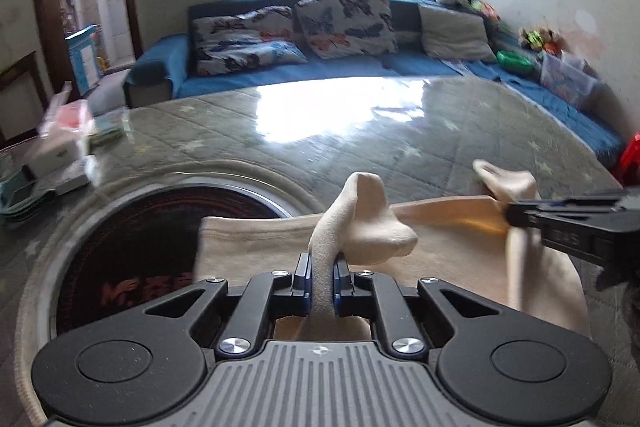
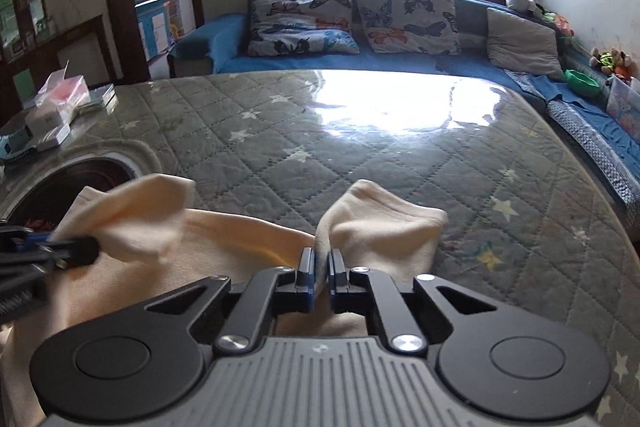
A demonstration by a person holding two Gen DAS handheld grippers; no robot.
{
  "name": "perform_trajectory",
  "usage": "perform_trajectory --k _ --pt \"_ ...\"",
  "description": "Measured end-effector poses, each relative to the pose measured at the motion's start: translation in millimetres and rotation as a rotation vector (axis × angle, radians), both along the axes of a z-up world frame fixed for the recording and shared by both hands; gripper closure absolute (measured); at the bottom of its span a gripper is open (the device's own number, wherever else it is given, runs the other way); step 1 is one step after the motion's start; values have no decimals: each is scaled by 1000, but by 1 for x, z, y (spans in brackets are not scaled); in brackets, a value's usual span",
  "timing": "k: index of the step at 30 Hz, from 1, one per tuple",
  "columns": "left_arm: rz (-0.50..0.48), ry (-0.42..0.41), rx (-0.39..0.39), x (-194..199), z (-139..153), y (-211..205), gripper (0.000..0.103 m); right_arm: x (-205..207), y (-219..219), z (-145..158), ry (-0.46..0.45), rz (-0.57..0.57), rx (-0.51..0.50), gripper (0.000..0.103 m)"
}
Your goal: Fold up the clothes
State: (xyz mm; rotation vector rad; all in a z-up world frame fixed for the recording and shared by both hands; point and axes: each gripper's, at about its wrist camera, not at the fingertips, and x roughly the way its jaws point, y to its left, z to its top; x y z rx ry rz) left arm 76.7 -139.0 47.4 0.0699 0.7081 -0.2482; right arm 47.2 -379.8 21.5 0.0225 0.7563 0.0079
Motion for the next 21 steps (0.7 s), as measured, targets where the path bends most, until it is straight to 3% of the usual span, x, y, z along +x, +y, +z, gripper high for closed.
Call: perform_trajectory --k 7,12,15,21 --pt "177 -73 -119 -41 34 84 92 -62 -34 28 -115 -78 28 99" --pt "287 -79 -158 -85 40 143 92 -115 -68 42 -175 -172 40 99" --pt "335 -54 -163 -111 32 169 93 -154 -92 45 -198 -241 47 99" --pt "442 58 -157 -136 -5 206 92 -196 -123 14 -111 -358 80 99"
